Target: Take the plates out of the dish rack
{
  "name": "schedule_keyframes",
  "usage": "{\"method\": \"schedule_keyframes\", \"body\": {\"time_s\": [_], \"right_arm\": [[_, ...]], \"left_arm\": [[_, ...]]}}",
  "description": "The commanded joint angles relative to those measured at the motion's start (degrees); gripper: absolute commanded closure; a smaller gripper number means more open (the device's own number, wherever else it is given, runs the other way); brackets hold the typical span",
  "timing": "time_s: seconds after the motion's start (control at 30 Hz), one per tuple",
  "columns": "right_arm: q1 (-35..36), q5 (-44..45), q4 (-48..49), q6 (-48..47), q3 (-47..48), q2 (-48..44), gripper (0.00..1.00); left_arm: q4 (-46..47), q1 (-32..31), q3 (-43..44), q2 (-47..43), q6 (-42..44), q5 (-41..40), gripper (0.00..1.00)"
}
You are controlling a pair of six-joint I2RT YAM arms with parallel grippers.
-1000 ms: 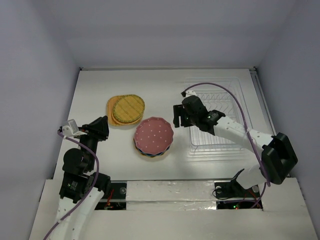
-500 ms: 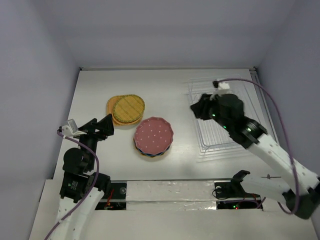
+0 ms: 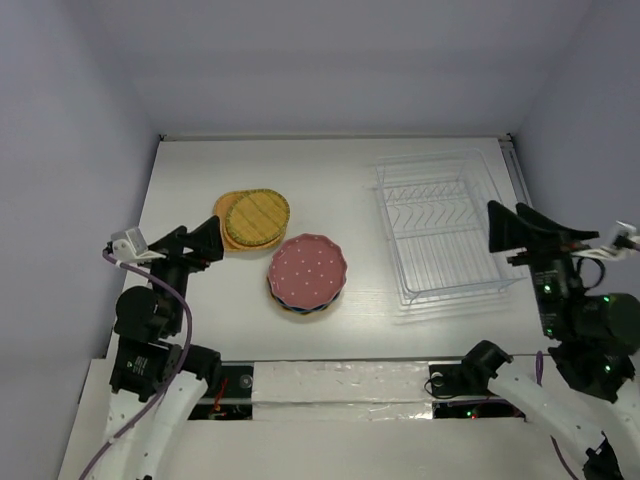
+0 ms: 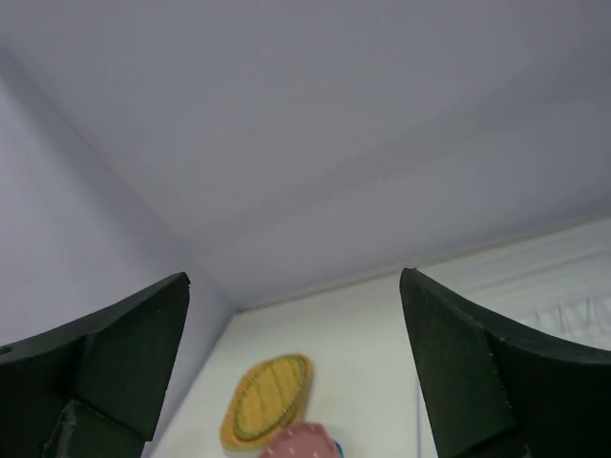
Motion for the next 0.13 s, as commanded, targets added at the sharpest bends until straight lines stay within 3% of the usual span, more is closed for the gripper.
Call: {"method": "schedule_keyframes", "body": {"time_s": [0.0, 0.1], "right_arm": [[0.06, 3.58, -3.26, 1.02, -3.21, 4.70, 0.00], [0.06, 3.14, -2.39, 1.82, -4.27, 6.63, 0.00]], "left_arm": [[3.71, 0.30, 2.06, 0.71, 1.65, 0.28, 0.11], [3.55, 0.30, -0.05, 0.36, 1.39, 0.28, 0.10]]}}
